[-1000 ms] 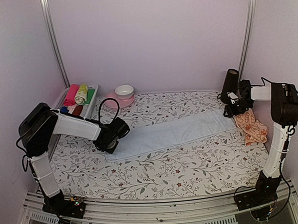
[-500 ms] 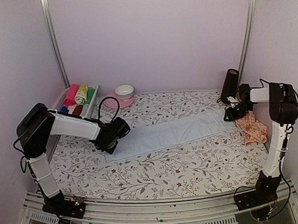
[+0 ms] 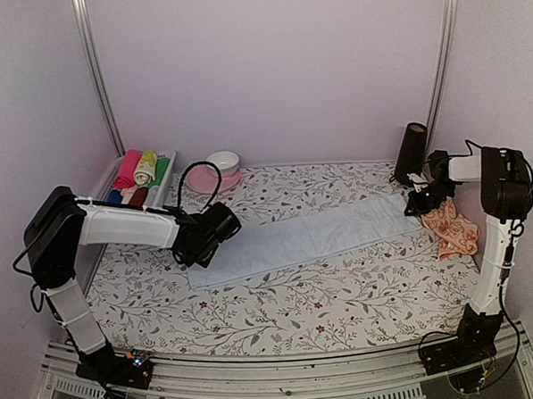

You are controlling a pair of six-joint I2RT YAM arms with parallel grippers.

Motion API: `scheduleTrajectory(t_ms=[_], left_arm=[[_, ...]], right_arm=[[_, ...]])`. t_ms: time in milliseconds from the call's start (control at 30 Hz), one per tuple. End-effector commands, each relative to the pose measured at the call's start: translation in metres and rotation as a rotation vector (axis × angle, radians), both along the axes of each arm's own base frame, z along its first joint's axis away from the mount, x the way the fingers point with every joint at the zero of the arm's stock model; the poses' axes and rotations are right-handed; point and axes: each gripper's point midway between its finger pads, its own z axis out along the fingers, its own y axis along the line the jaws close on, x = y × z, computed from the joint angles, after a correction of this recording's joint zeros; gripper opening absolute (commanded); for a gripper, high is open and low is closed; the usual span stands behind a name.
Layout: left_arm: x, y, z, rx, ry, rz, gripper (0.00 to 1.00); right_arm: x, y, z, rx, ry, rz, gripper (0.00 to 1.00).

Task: Roll the towels
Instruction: Pick up the towel from the center of the board, then fold the towel at the center of the board.

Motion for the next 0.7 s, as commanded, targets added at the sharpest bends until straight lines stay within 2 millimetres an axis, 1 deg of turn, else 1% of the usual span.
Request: scheduleTrajectory(t_ms=[0, 100, 267, 367, 500, 533, 567, 600, 667], left_arm=[[-0.005, -0.004, 0.012, -0.012, -0.034, 0.001, 0.75], [-0.008, -0.007, 0.008, -0.010, -0.030, -0.005, 0.75], [-0.014, -0.011, -0.002, 0.000, -0.015, -0.013, 0.75], [-0.017, -0.008, -0.008, 0.007, -0.008, -0.007, 0.75], [-0.022, -0.003, -0.014, 0.012, 0.000, 0.000, 0.75], [-0.022, -0.002, -0.015, 0.011, 0.001, 0.000, 0.75], [-0.023, -0.002, -0.016, 0.009, 0.002, -0.001, 0.75], [-0.024, -0.002, -0.017, 0.004, 0.002, -0.002, 0.75], [-0.024, -0.002, -0.018, -0.019, 0.001, -0.012, 0.76]], right_arm=[[0.002, -0.005, 0.005, 0.007, 0.002, -0.021, 0.02], [0.013, -0.016, 0.031, -0.045, -0.076, -0.052, 0.02], [0.028, -0.036, 0.085, -0.142, -0.202, -0.094, 0.02], [0.036, -0.054, 0.113, -0.187, -0.262, -0.135, 0.02], [0.045, -0.080, 0.143, -0.213, -0.310, -0.189, 0.02], [0.048, -0.085, 0.154, -0.220, -0.329, -0.196, 0.02], [0.048, -0.087, 0.162, -0.221, -0.344, -0.199, 0.02], [0.047, -0.083, 0.170, -0.209, -0.352, -0.181, 0.02], [0.041, -0.054, 0.184, -0.126, -0.352, -0.085, 0.02]])
